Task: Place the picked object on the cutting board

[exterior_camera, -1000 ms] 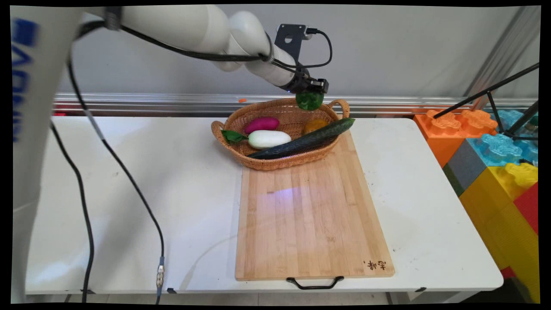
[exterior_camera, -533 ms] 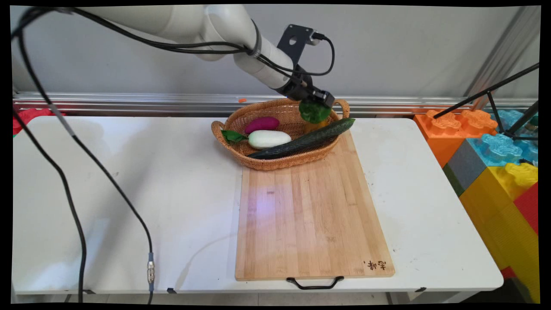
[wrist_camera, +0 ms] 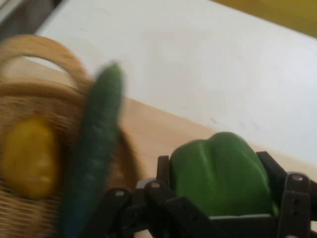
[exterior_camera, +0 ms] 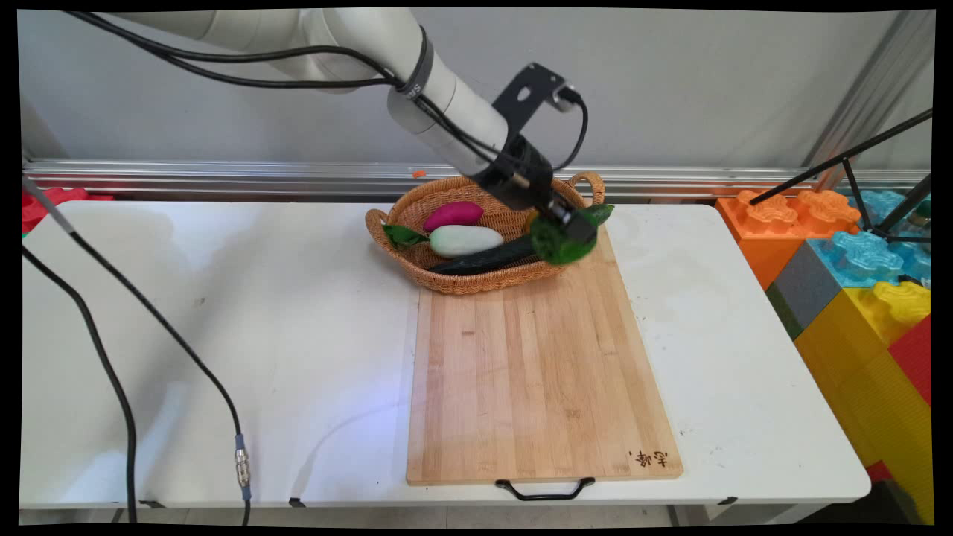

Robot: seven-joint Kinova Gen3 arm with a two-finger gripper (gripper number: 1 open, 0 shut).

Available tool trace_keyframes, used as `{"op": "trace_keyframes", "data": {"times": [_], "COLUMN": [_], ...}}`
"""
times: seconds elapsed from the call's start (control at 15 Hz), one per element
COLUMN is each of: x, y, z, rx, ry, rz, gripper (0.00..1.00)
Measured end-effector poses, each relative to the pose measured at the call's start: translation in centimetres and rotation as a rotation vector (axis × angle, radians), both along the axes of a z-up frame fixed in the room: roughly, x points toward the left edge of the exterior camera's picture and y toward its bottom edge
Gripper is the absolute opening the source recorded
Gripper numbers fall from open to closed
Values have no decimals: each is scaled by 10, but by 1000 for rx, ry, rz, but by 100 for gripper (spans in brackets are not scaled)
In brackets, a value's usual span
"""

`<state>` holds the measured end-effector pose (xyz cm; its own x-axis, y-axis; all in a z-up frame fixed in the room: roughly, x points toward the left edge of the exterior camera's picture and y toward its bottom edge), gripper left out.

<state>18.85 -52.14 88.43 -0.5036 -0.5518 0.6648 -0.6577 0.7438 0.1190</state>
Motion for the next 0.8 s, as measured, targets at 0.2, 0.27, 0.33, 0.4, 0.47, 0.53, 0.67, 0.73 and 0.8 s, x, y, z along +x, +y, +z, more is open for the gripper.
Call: {"op": "trace_keyframes", "data": {"times": [0.2, 0.27, 0.33, 0.4, 0.47, 0.53, 0.67, 0.73, 0.8], "x": [-8, -11, -13, -17, -20, -22, -27, -29, -31], "y": [19, 25, 30, 35, 38, 40, 43, 44, 44], "z": [-9, -15, -22, -31, -40, -48, -60, -67, -74], "rx": [21, 25, 20, 12, 2, -7, -27, -40, -54], "ry": [-29, -42, -59, -78, -95, -111, -136, -152, -165], "rz": [-127, -170, -211, -254, -291, -318, -355, -375, -392], "gripper": [0, 0, 0, 0, 0, 0, 0, 0, 0]}}
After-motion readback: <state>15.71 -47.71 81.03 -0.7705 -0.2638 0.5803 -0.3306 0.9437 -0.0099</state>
